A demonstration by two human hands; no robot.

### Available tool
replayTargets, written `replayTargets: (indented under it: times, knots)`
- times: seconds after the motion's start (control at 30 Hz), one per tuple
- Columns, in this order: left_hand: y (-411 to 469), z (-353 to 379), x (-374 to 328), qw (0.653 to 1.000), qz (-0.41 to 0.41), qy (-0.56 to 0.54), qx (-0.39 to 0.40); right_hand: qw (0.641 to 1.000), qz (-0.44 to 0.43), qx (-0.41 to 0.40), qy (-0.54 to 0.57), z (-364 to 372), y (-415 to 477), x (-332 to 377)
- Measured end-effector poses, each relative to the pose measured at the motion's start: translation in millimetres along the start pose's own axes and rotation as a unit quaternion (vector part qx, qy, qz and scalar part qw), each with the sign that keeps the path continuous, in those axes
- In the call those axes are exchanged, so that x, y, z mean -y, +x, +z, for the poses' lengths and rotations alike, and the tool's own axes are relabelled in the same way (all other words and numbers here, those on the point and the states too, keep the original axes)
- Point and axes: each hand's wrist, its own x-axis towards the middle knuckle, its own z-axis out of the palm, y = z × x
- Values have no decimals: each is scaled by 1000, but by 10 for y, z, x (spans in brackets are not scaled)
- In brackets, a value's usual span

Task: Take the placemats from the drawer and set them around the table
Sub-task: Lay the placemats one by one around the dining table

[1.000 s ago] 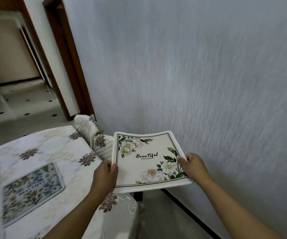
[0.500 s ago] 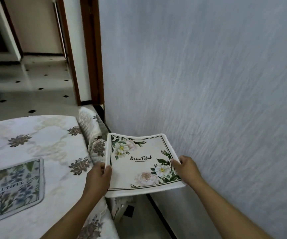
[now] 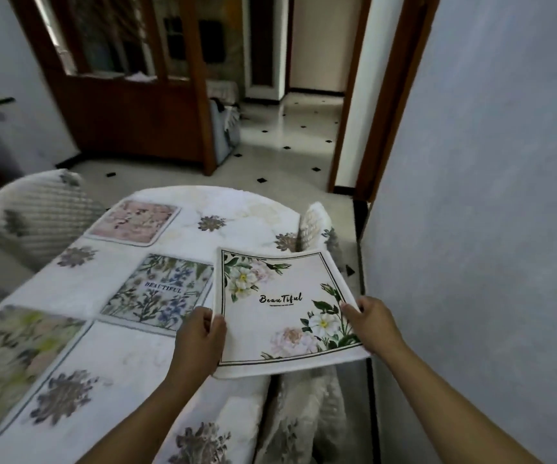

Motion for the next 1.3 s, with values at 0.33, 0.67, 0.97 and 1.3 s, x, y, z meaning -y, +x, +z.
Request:
replayTargets:
  times: [0.33, 0.67, 0.97, 1.3]
  knots:
    - [-707, -332, 326, 951, -173, 10, -258, 941, -237, 232, -65, 1072, 811, 866]
    - [-1260, -147, 1349, 873, -329, 12, -360, 852, -334, 374, -149, 2453, 642, 1088]
    - [-1396, 474, 1591, 826, -429, 62, -362, 769, -395, 464, -193, 3203, 872, 636]
    - [-1521, 982, 1625, 763, -516, 155, -356, 679, -490, 494, -236, 3335, 1038, 177]
